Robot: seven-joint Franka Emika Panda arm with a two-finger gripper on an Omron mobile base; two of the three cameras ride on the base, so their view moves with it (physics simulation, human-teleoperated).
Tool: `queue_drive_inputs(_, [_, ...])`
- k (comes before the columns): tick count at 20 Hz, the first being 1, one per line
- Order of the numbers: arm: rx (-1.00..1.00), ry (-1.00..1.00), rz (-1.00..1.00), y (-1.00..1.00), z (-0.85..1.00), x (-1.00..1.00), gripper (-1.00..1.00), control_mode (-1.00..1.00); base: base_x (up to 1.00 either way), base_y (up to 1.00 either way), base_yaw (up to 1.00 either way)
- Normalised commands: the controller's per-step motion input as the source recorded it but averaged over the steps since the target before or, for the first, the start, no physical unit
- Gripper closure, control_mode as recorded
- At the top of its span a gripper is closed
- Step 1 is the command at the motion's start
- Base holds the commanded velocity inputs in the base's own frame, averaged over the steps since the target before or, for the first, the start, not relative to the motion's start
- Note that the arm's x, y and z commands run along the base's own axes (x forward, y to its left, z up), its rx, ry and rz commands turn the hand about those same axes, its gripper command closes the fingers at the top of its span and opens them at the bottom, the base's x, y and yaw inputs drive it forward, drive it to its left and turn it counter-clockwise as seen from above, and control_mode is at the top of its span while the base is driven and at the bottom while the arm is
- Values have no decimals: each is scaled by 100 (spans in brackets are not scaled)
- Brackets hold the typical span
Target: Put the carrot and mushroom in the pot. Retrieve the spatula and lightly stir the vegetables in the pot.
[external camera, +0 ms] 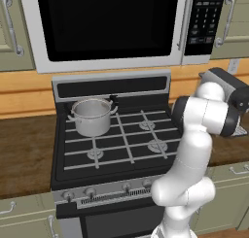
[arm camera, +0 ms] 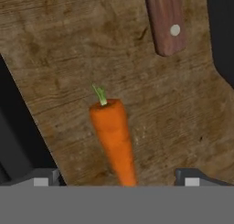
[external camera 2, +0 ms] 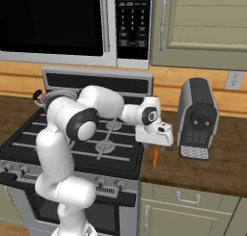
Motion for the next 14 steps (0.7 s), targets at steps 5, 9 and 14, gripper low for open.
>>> queue_drive_inputs(5, [4, 2, 8, -20, -35, 31, -100, -100, 0, 0, 0])
queue_drive_inputs(9, [7, 4, 8, -22, -28, 28, -100, -100, 0, 0, 0])
queue_drive_inputs(14, [8, 4, 10, -4, -31, 3, -100, -100, 0, 0, 0])
